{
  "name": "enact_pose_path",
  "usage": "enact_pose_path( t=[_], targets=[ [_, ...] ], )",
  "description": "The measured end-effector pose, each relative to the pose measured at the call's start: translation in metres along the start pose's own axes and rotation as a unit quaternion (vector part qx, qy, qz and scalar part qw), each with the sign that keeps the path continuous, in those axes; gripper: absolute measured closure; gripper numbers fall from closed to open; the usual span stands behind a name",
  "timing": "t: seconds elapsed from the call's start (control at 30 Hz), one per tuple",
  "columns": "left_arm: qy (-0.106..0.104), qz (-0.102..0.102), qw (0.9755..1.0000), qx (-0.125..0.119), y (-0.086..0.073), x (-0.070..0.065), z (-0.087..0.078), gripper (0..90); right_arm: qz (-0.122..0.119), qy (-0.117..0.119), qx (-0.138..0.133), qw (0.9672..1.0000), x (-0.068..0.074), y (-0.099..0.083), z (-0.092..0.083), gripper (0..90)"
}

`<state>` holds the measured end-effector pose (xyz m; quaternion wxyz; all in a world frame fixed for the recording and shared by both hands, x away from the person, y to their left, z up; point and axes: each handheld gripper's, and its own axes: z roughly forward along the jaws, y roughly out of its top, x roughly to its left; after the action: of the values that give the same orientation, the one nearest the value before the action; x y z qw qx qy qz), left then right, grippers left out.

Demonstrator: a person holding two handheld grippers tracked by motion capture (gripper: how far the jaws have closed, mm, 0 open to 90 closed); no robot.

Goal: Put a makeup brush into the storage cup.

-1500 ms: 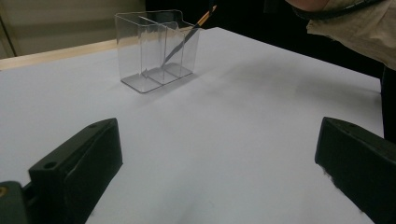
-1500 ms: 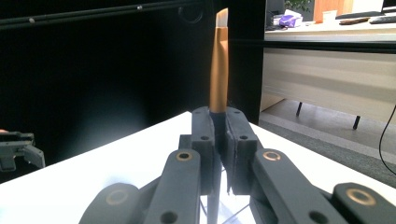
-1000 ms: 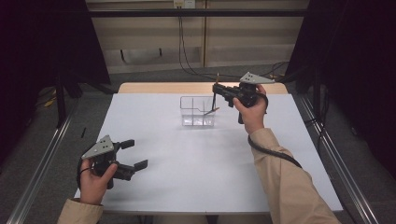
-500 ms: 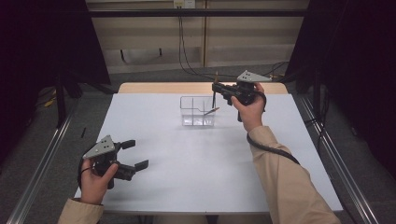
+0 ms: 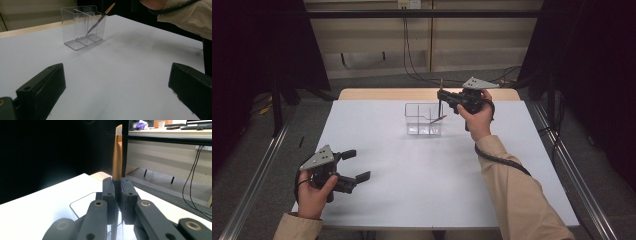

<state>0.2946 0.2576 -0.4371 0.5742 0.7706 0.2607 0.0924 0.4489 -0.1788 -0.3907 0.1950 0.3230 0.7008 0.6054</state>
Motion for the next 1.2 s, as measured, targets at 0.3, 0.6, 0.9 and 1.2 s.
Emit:
enact_pose_path(
  t=[0.3,0.6,0.9,1.2],
  targets=[
    [0.001,0.0,1.0,-0.001,-0.001,-0.001,-0.001,1.3,-0.001,0.002,0.009,1.0,0.001,-0.006,0.004,84.0],
    [0.0,0.001,1.0,-0.001,-0.001,-0.001,-0.001,1.4,-0.001,0.005,0.017,0.9998,0.003,-0.01,0.007,84.0],
    [0.0,0.001,1.0,-0.001,-0.001,0.0,-0.001,1.5,0.004,0.005,0.023,0.9997,0.002,-0.016,0.007,83.9],
    [0.001,0.002,1.0,0.0,-0.001,-0.001,-0.001,1.5,0.005,0.008,0.029,0.9995,0.003,-0.019,0.008,83.8]
  ],
)
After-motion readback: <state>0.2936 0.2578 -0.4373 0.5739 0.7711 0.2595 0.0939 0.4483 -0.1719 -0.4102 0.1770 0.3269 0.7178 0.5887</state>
